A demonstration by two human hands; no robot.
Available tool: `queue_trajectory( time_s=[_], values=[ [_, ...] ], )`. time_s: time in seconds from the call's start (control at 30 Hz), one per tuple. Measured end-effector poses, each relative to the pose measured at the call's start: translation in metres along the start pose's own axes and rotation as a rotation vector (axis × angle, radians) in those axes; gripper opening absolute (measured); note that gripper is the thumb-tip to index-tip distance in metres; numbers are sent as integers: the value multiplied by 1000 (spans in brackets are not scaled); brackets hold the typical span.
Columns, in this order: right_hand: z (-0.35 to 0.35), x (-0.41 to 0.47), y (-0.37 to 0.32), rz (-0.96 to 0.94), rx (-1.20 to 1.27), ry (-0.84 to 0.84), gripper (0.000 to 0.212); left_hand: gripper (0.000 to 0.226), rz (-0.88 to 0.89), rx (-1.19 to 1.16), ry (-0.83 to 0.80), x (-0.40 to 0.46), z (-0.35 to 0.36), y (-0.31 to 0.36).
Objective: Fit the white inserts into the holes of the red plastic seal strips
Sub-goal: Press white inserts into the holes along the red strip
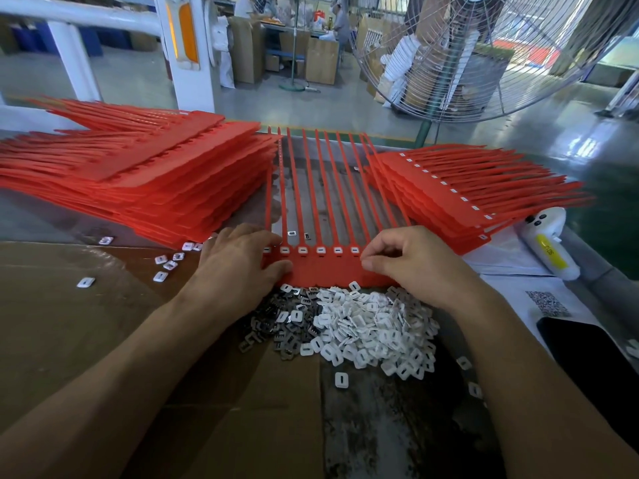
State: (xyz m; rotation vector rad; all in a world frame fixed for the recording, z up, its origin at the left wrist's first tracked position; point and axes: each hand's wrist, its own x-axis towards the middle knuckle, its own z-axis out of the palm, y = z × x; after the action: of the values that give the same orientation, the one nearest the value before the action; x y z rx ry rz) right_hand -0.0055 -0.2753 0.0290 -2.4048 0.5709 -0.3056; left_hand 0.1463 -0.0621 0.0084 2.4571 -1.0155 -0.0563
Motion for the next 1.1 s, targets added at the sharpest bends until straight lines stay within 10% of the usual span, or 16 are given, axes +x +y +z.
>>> queue_trajectory(
  time_s=[0.57,1.1],
  values=[
    [2,-5,-10,-131,-140,-221,11,48,-5,-23,-2,0,0,-1],
    [-12,8,23,112,300,259,13,48,-11,-42,-14,1,-2,-1]
  ],
)
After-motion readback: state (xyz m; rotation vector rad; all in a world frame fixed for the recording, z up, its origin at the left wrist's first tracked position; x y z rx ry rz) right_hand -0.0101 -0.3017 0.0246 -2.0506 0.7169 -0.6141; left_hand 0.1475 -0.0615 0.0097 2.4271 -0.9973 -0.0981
